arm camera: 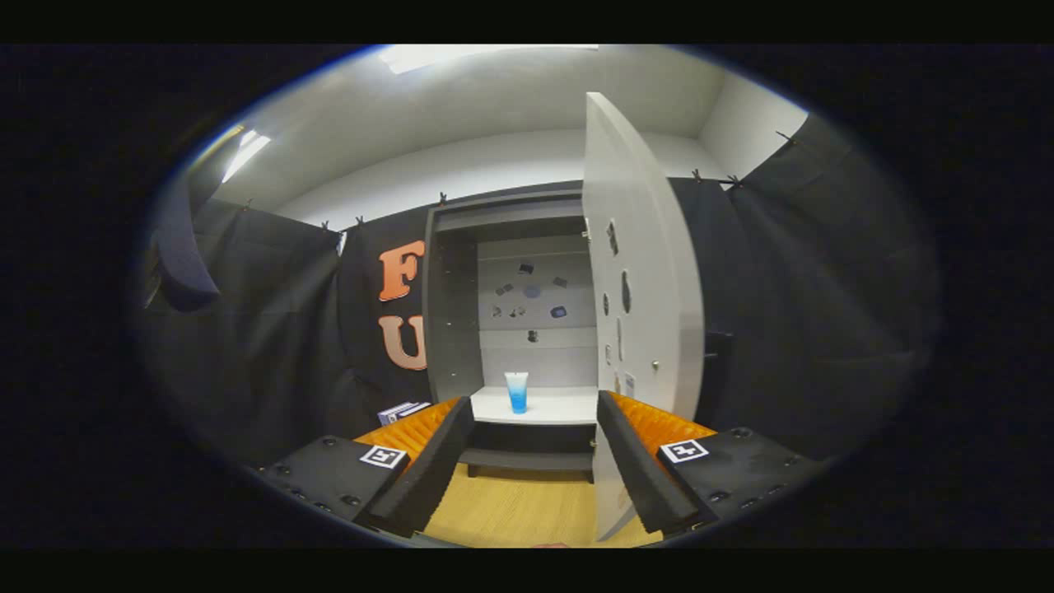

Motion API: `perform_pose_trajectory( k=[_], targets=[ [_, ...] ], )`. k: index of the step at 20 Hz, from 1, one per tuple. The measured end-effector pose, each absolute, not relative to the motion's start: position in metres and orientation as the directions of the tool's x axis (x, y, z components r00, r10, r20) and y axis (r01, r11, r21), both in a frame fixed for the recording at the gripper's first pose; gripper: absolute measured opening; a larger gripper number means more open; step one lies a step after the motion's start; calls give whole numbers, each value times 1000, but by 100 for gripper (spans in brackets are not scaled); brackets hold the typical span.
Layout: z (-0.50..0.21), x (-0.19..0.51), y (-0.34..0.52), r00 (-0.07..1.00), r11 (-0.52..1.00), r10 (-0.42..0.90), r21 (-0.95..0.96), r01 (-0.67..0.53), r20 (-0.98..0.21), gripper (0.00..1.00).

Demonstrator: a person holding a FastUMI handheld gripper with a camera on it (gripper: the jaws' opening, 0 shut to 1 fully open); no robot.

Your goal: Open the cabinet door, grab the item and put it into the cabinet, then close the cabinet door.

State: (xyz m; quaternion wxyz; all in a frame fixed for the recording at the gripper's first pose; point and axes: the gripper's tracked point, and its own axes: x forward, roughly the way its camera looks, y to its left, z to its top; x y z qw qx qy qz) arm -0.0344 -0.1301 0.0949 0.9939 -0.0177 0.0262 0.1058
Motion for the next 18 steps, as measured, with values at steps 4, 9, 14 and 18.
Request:
perform_pose_trajectory(
  k=[4,9,14,18],
  targets=[
    [105,-59,-179,985,986,168,-1,-169,-37,96],
    [112,-50,-251,1000,999,16,-36,-17,-10,98],
    [106,-13,-280,999,998,-31,-49,29,-35,96],
    [106,-7,-275,999,999,-16,-39,14,-39,97]
  ],
)
